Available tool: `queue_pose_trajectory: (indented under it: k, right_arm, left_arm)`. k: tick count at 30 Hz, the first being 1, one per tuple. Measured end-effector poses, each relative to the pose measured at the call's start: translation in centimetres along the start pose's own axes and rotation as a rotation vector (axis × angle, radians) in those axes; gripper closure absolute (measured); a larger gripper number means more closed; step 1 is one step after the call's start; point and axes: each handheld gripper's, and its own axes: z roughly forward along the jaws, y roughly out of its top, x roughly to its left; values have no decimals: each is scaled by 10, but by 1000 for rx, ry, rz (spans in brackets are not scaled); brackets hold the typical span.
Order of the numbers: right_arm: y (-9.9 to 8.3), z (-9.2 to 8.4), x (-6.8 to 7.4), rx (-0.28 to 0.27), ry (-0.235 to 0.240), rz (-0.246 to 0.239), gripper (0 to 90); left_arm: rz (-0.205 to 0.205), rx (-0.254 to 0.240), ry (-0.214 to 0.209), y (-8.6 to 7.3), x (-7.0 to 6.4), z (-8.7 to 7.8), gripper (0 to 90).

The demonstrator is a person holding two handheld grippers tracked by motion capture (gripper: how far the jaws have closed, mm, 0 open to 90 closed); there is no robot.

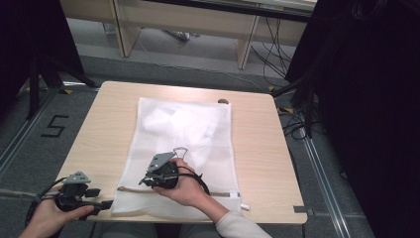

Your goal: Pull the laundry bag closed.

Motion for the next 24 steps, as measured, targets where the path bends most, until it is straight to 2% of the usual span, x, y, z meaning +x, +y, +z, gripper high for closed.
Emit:
queue_pose_trajectory:
  k: [4,6,7,10,12,13,16,19,20,24]
  right_arm:
    - [3,4,2,12,16,2,738]
    - [5,9,3,7,24,-24,739]
    - [6,11,4,18,26,-10,740]
    - [9,15,5,24,37,-15,742]
    - [12,19,6,30,46,-17,742]
    - [12,21,8,31,48,2,742]
    - [14,24,7,32,56,-17,743]
    - [15,28,9,36,60,-4,743]
    - [16,29,8,38,63,-18,743]
    - [17,34,9,37,71,-10,744]
  left_arm:
    - [-8,1,-2,0,0,0,276]
    - [-7,4,-11,0,0,0,277]
    - [-12,4,-7,0,0,1,276]
    - [-9,-5,-1,0,0,1,277]
    - [-3,22,-15,1,1,0,277]
    - [-3,22,-15,1,1,0,277]
    - [-5,23,-14,2,1,0,278]
    - [-10,21,-20,1,1,0,278]
    - [-10,21,-20,1,1,0,278]
    - [-9,21,-19,1,1,0,278]
